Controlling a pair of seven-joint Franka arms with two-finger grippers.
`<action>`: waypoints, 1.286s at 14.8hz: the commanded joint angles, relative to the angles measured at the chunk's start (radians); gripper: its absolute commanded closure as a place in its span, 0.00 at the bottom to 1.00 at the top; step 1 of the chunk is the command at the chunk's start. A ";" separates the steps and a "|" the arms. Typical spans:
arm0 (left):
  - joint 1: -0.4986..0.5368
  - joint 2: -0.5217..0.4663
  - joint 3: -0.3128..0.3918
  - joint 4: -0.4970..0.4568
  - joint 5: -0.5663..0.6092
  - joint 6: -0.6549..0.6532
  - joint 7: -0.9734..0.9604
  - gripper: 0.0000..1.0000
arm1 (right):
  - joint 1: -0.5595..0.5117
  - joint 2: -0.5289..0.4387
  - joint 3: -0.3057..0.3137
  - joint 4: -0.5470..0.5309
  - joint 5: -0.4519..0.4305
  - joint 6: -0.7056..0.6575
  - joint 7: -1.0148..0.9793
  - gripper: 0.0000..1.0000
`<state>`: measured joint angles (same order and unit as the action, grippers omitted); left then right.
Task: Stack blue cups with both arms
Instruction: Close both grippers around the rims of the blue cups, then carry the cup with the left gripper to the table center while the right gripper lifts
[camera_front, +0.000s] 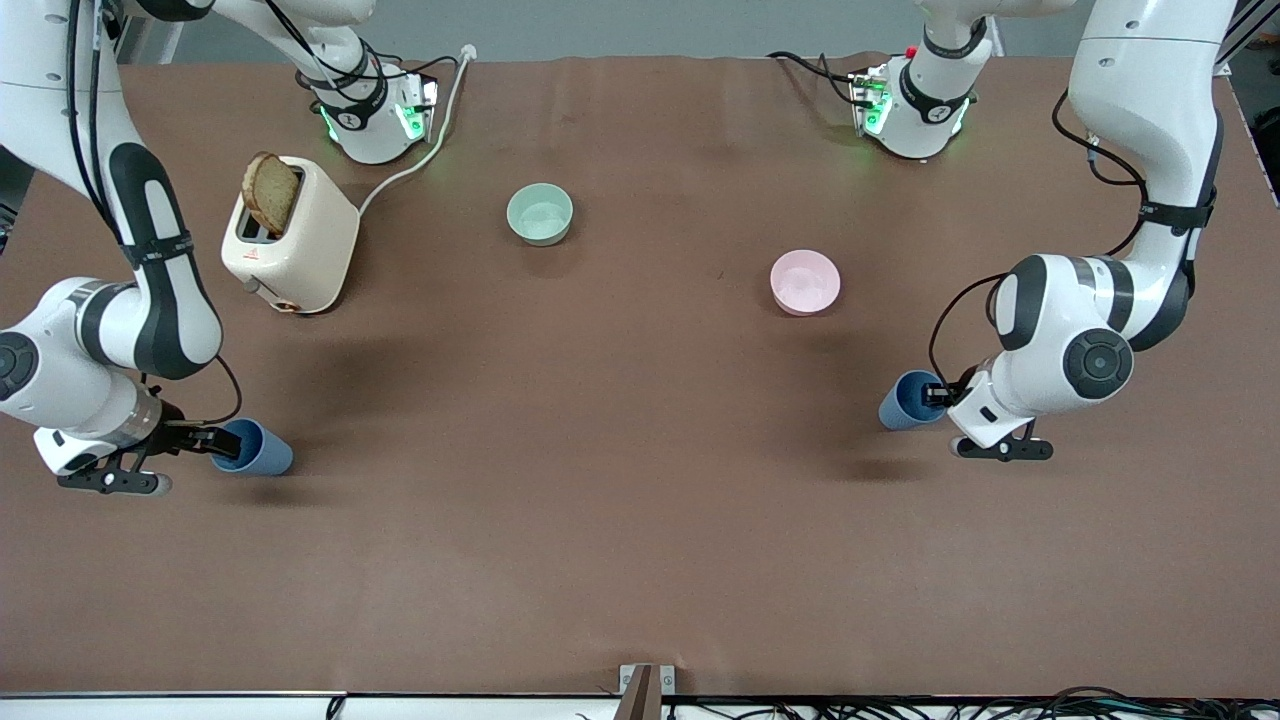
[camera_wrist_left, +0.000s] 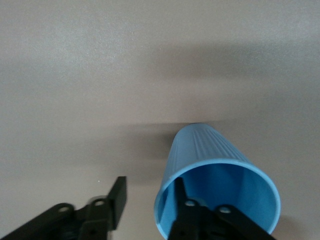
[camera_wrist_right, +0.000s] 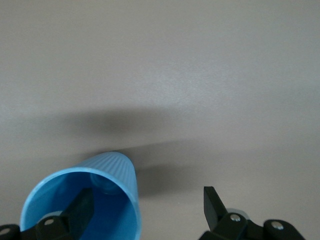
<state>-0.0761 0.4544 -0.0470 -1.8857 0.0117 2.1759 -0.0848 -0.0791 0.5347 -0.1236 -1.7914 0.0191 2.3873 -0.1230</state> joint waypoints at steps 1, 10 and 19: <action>-0.002 -0.014 -0.011 -0.006 0.010 -0.004 -0.036 0.99 | -0.007 -0.004 0.021 -0.011 0.025 0.000 0.006 0.03; -0.010 -0.020 -0.152 0.256 0.011 -0.197 -0.039 0.99 | -0.010 -0.007 0.021 -0.036 0.028 0.001 0.000 0.44; -0.325 0.216 -0.226 0.576 0.017 -0.259 -0.029 0.99 | -0.016 -0.038 0.021 -0.036 0.030 -0.013 0.003 1.00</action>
<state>-0.3603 0.6036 -0.2777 -1.3916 0.0103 1.9237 -0.1245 -0.0812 0.5289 -0.1112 -1.8134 0.0362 2.3821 -0.1226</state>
